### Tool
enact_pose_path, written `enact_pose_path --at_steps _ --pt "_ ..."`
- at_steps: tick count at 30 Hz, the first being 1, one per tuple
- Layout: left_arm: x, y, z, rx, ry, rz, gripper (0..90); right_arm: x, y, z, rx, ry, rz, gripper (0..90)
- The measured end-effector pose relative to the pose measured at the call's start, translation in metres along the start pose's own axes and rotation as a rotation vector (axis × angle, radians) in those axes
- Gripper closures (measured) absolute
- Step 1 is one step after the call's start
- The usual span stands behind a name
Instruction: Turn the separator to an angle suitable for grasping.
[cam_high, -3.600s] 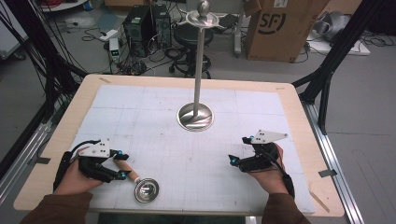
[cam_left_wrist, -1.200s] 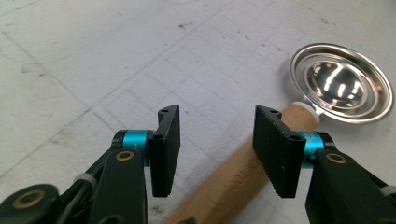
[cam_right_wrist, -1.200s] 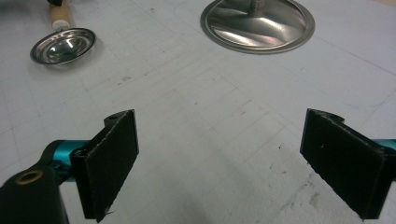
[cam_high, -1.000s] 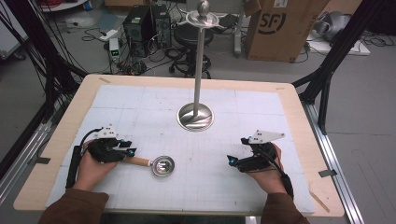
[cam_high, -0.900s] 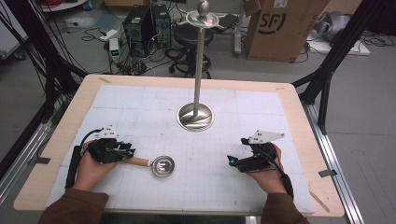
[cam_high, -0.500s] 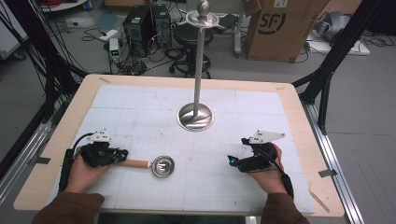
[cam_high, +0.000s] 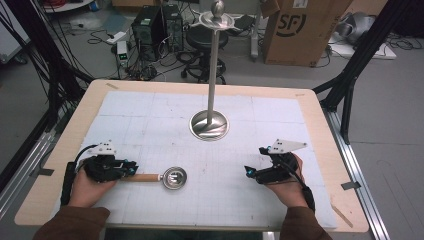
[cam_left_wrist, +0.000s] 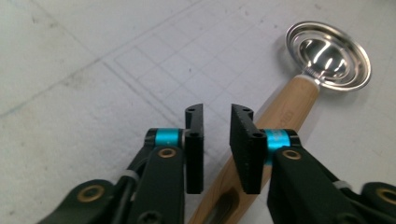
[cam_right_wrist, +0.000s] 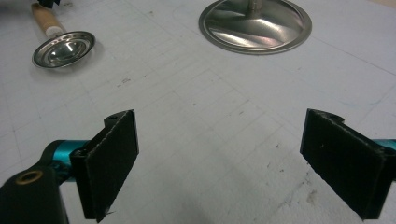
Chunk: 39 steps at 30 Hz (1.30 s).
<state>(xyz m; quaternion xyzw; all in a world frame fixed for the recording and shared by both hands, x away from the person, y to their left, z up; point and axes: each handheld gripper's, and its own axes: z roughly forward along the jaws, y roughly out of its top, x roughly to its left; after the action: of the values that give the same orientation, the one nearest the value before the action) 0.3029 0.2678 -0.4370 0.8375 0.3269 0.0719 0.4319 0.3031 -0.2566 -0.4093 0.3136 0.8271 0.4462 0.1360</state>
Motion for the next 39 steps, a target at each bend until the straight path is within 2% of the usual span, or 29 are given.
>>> enact_pose_path --at_steps 2,10,14,20,22,24,26,31,32,36,39 --pt "-0.002 0.002 0.001 -0.005 -0.015 0.015 71.2 0.000 0.000 0.000 0.003 0.000 0.000 10.3" --pt "-0.017 0.009 0.012 0.037 -0.117 0.122 55.8 0.000 0.000 0.000 0.001 0.000 -0.003 10.3" --pt "-0.020 0.010 0.017 0.088 -0.120 0.148 51.3 0.000 0.000 0.000 0.001 0.002 -0.002 10.3" --pt "-0.023 0.010 0.024 0.134 -0.127 0.189 52.1 0.001 0.000 0.000 0.007 0.004 0.003 10.3" --pt "-0.026 0.011 0.026 0.155 -0.115 0.205 53.2 0.001 0.000 0.000 0.009 0.002 -0.002 10.3" --pt "-0.027 0.013 0.027 0.163 -0.112 0.225 55.7 0.001 -0.001 0.000 0.008 0.001 -0.003 10.3" --pt "-0.029 0.014 0.027 0.169 -0.134 0.226 58.2 0.001 -0.001 0.000 0.008 0.001 -0.004 10.3" --pt "-0.036 0.016 0.031 0.180 -0.156 0.252 61.9 0.000 -0.001 -0.001 0.009 0.000 -0.004 10.3" --pt "-0.038 0.017 0.032 0.180 -0.157 0.253 62.6 0.000 -0.001 -0.001 0.010 0.000 -0.002 10.3" --pt "-0.047 0.022 0.037 0.199 -0.156 0.303 65.8 0.001 -0.001 -0.001 0.012 -0.001 -0.003 10.3" --pt "-0.052 0.025 0.043 0.205 -0.146 0.313 67.4 0.001 -0.001 -0.001 0.009 0.000 -0.004 10.3"
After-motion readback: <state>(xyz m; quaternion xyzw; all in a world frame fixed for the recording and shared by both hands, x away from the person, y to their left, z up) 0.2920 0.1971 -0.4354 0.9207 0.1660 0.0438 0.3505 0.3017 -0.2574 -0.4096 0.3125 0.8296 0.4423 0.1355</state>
